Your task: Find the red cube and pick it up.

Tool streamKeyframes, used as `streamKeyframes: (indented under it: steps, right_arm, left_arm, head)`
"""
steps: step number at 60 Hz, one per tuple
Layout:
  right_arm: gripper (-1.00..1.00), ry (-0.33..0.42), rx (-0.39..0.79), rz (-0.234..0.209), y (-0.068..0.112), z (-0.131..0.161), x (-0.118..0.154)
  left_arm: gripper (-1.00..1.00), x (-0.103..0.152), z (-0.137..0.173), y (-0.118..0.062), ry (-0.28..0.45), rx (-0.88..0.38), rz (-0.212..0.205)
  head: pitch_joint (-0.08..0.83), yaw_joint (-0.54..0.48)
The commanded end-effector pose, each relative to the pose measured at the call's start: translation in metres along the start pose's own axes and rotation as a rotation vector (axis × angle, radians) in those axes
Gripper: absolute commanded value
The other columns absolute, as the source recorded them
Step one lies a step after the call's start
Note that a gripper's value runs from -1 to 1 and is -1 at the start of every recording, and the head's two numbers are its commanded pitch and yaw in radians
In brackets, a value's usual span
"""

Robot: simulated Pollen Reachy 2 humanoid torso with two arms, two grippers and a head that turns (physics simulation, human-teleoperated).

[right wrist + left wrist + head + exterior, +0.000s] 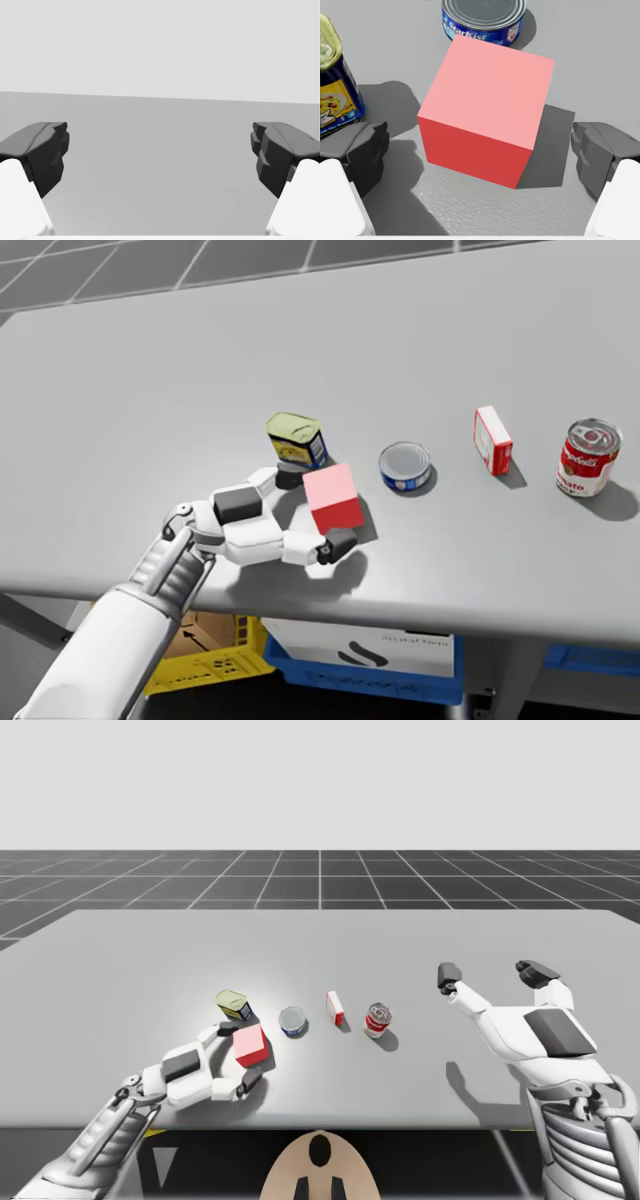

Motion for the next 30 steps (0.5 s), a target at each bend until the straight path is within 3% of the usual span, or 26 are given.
streamKeyframes:
  steps: [1, 18, 19, 20, 21, 23, 30]
  right_arm:
    - [-1.0, 0.0, 0.003, -0.001, -0.0002, 0.0003, 0.0001]
    - [-1.0, -0.001, 0.003, -0.003, -0.0005, 0.0011, 0.0006]
    - [-1.0, -0.001, 0.003, -0.003, -0.0006, 0.0011, 0.0006]
    - [-1.0, -0.001, 0.003, -0.003, -0.0006, 0.0011, 0.0006]
    - [-1.0, -0.001, 0.003, -0.003, -0.0005, 0.0012, 0.0008]
    - [-1.0, -0.001, 0.002, -0.004, -0.0006, 0.0012, 0.0009]
    - [-1.0, -0.001, 0.002, -0.005, -0.0006, 0.0014, 0.0012]
  left_arm:
    - [-1.0, 0.0028, -0.0121, 0.002, 0.018, -0.007, -0.007]
    - [-1.0, 0.0009, -0.0205, 0.001, 0.031, -0.013, -0.02]
    - [-0.94, 0.0007, -0.0205, 0.0009, 0.031, -0.011, -0.022]
    - [-0.26, 0.0, -0.0204, 0.0009, 0.028, -0.011, -0.023]
    - [0.67, -0.0001, -0.0202, 0.0007, 0.029, -0.011, -0.022]
    - [0.94, -0.0016, -0.0194, -0.0002, 0.033, -0.02, -0.035]
    - [0.97, -0.0046, -0.0187, -0.0033, 0.045, -0.031, -0.061]
  head:
    - [0.737, 0.28]
    - [0.733, 0.27]
    - [0.733, 0.27]
    - [0.73, 0.27]
    - [0.729, 0.27]
    - [0.726, 0.27]
    - [0.704, 0.27]
